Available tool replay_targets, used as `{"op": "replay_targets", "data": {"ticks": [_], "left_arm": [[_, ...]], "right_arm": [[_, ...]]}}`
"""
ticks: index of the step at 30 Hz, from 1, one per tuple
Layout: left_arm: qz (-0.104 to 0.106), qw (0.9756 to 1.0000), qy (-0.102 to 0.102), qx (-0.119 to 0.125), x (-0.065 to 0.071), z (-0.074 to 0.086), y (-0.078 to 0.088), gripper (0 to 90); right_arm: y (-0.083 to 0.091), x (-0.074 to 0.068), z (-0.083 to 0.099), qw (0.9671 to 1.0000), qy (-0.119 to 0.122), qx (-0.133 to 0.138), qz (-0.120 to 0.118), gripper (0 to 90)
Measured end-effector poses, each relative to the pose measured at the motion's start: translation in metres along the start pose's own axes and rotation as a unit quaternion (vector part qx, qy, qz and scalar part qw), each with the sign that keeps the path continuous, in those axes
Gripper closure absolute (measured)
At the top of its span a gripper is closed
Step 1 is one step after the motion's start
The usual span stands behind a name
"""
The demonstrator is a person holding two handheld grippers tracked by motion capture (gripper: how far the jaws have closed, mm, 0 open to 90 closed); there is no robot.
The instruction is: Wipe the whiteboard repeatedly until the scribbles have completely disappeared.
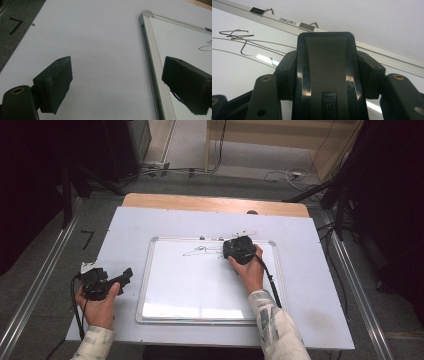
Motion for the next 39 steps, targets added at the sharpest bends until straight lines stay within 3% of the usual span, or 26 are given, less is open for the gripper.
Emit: {"op": "replay_targets", "data": {"ticks": [39], "left_arm": [[0.001,1.0000,0.001,-0.001,-0.001,0.000,0.000,10.5]], "right_arm": [[-0.015,-0.034,-0.011,0.9992,0.028,0.002,-0.028,38.9]]}}
Point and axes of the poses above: each handheld gripper's, and its own axes: y roughly backward along the jaws, z roughly out of its underside, x roughly to its right, the point moved 3 cm from there along -y, roughly forward along the jaws, and after that the axes turned 7 degrees about -z, right-handed, at the moved point
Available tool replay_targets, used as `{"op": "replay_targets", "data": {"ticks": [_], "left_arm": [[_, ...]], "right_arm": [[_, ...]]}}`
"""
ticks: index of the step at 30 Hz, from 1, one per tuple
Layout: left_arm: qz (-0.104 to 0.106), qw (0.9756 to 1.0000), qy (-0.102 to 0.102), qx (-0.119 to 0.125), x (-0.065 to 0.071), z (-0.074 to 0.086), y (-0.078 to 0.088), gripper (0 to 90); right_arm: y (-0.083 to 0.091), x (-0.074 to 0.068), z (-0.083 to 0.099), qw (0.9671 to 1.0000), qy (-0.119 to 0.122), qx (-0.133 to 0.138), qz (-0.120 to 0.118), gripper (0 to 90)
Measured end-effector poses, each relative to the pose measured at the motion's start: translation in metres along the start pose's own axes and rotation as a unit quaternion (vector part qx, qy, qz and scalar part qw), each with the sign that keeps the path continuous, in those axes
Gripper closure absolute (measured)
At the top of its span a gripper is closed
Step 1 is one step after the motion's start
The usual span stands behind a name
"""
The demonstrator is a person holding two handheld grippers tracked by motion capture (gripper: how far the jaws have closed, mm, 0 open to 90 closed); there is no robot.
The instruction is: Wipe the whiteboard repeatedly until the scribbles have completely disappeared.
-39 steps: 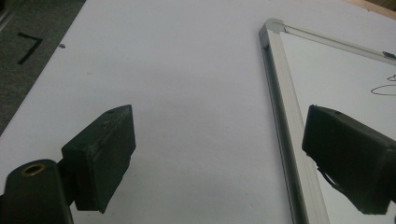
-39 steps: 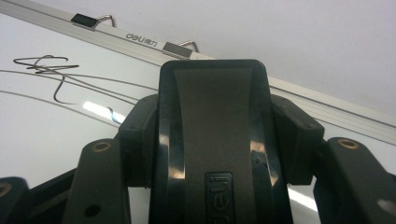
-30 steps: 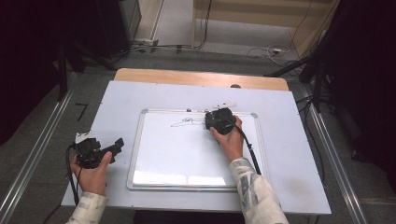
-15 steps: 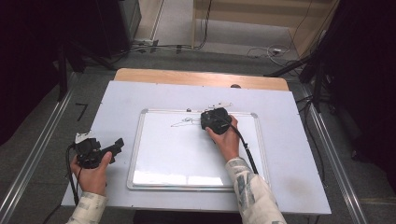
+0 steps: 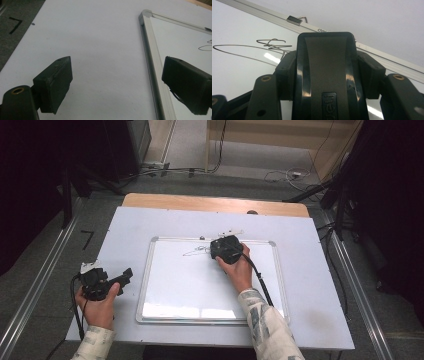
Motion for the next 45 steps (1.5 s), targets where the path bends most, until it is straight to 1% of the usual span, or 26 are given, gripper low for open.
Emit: {"op": "replay_targets", "data": {"ticks": [6,11,19,25,32,33,37,45], "left_arm": [[0.000,1.0000,0.000,0.000,0.000,0.000,0.000,10.5],[0.000,1.0000,0.000,0.000,0.000,0.000,0.000,10.5],[0.000,1.0000,0.001,0.001,0.000,0.000,0.000,10.5],[0.000,1.0000,0.001,0.002,0.000,0.000,0.000,10.5],[0.000,1.0000,0.002,0.002,0.000,0.000,0.000,10.5],[0.000,1.0000,0.001,0.002,0.000,0.000,0.000,10.5],[-0.001,1.0000,0.002,0.002,-0.001,0.000,0.001,10.5],[0.000,1.0000,0.002,0.002,0.000,0.000,0.001,10.5]], "right_arm": [[-0.003,-0.006,-0.002,1.0000,0.003,-0.001,-0.004,39.0],[-0.005,-0.009,-0.004,0.9999,0.008,-0.001,-0.006,39.0],[-0.007,-0.015,-0.006,0.9999,0.009,-0.001,-0.010,39.0],[-0.010,-0.020,-0.008,0.9998,0.015,-0.001,-0.014,39.0],[-0.012,-0.024,-0.010,0.9998,0.015,-0.002,-0.016,39.0],[-0.013,-0.025,-0.010,0.9997,0.018,-0.002,-0.017,39.0],[-0.014,-0.027,-0.011,0.9996,0.019,-0.003,-0.019,39.0],[-0.018,-0.036,-0.014,0.9994,0.025,-0.002,-0.024,39.0]]}}
Point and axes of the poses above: each handheld gripper's, and its own axes: y roughly backward along the jaws, z roughly out of its underside, x roughly to its right, the point moved 3 cm from there along -y, roughly forward along the jaws, and after that the axes turned 7 degrees about -z, right-handed, at the moved point
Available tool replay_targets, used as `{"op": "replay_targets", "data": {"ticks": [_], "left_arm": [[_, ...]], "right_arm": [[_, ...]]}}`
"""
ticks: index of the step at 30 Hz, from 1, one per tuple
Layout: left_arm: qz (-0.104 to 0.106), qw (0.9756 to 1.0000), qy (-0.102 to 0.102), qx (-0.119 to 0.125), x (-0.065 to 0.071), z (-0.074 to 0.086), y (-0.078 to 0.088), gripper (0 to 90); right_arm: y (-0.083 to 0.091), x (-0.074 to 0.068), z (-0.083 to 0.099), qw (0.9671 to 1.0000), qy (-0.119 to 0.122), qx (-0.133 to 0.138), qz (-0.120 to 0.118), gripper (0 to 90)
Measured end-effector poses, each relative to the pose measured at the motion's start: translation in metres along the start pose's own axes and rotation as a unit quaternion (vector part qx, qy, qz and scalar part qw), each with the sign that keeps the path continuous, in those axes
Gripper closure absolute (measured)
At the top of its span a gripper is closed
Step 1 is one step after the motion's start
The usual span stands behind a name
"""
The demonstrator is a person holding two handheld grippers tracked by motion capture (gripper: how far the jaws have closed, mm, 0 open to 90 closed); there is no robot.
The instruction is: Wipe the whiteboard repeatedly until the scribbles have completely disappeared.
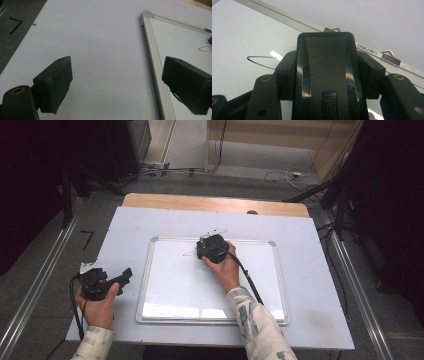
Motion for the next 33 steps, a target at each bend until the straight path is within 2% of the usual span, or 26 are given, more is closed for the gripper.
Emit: {"op": "replay_targets", "data": {"ticks": [18,33], "left_arm": [[0.000,1.0000,0.000,0.000,0.000,0.000,0.000,10.5],[0.001,1.0000,0.001,0.000,0.000,0.000,0.000,10.5]], "right_arm": [[-0.007,-0.018,-0.005,0.9998,0.016,-0.003,-0.012,39.0],[-0.013,-0.040,-0.008,0.9993,0.028,-0.005,-0.024,39.0]]}}
Point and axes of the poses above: each handheld gripper's, and its own axes: y roughly backward along the jaws, z roughly out of its underside, x roughly to its right, the point moved 3 cm from there along -y, roughly forward along the jaws, and after that the axes turned 7 degrees about -z, right-handed, at the moved point
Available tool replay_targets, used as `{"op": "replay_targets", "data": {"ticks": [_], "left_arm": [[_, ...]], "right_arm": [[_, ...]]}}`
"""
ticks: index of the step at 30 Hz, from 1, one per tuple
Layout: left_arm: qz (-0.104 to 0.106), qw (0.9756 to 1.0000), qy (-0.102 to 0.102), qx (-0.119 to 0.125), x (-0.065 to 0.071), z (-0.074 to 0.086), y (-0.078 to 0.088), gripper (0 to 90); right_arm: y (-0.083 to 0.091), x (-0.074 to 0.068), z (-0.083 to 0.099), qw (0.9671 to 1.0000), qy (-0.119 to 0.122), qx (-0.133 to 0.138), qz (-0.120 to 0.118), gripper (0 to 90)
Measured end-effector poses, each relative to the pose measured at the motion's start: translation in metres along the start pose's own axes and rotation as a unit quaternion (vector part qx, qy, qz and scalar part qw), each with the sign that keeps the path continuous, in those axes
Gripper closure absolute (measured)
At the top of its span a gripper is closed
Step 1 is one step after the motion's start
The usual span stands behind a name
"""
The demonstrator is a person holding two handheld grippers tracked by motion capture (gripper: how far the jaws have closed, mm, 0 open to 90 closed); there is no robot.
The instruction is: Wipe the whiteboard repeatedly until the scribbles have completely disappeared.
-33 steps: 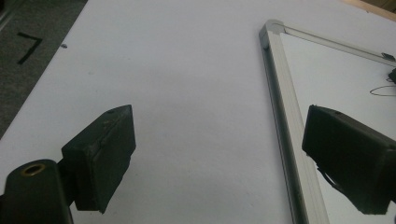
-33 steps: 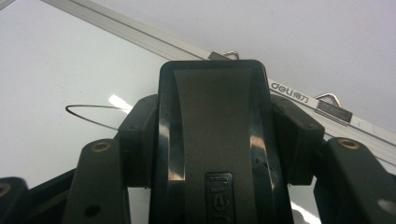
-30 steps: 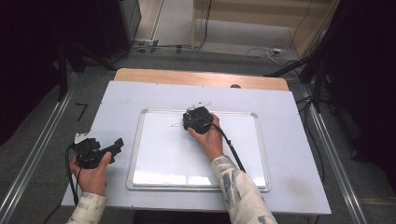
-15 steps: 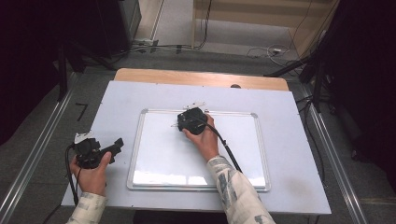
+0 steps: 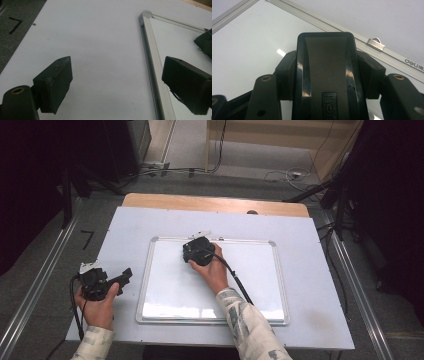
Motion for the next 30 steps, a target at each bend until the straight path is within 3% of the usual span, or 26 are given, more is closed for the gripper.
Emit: {"op": "replay_targets", "data": {"ticks": [21,30], "left_arm": [[0.000,1.0000,0.002,0.002,0.000,0.000,0.001,10.5],[0.000,1.0000,0.003,0.001,-0.001,0.000,0.001,10.5]], "right_arm": [[-0.006,-0.022,-0.003,0.9996,0.022,-0.002,-0.016,39.0],[-0.007,-0.025,-0.004,0.9995,0.027,-0.003,-0.017,39.0]]}}
Point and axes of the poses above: each handheld gripper's, and its own axes: y roughly backward along the jaws, z roughly out of its underside, x roughly to its right, the point moved 3 cm from there along -y, roughly forward along the jaws, and after that the axes turned 7 degrees about -z, right-handed, at the moved point
